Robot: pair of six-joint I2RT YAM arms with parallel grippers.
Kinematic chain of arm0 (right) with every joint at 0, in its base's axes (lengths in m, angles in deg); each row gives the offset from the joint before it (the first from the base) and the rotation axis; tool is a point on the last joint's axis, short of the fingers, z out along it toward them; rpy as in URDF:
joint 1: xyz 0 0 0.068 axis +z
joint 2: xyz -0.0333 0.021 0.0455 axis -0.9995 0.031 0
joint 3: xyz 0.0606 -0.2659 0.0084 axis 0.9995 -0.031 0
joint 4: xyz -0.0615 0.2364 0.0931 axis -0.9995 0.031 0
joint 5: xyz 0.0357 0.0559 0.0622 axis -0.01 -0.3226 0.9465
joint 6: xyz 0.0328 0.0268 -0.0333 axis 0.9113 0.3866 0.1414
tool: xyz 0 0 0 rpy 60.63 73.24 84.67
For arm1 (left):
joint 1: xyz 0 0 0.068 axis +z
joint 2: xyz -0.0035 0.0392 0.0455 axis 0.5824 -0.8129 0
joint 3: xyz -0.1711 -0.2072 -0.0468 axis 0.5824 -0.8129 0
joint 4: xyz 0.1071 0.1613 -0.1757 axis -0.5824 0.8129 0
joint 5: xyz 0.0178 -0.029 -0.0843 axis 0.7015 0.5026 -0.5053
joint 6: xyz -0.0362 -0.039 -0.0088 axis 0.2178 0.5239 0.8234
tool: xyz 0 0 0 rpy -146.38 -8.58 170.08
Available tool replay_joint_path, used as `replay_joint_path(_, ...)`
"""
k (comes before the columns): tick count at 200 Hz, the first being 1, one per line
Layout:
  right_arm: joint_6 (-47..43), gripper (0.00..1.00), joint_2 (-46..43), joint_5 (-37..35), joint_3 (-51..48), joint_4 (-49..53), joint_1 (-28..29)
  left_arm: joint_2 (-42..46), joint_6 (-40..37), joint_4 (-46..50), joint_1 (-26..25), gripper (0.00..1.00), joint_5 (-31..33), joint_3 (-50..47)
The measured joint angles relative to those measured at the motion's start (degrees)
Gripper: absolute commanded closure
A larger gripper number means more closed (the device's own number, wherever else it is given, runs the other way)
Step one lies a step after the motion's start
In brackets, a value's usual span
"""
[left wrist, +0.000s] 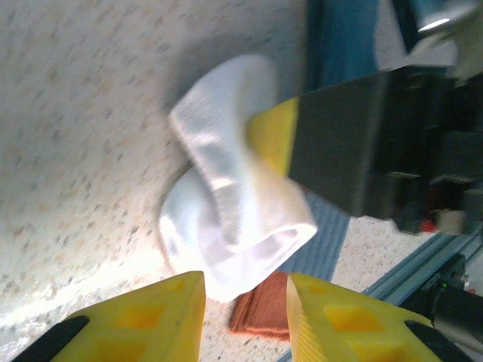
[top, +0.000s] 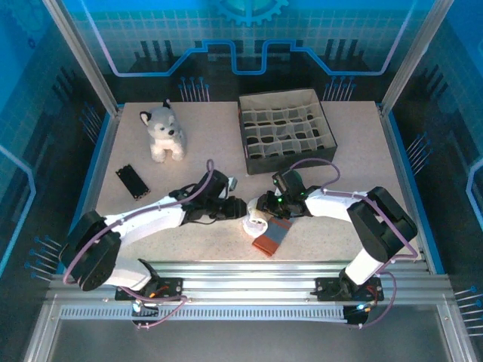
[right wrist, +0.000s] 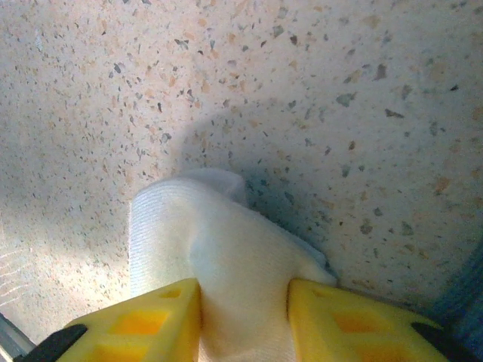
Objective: Roll the socks
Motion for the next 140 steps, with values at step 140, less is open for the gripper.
replay_joint_path(140, -6.1, 0.58, -2.4, -5.7, 3.8, 11.7, 2.0, -10.1, 18.7, -29.1, -2.4, 0.69, -3.6, -12.7)
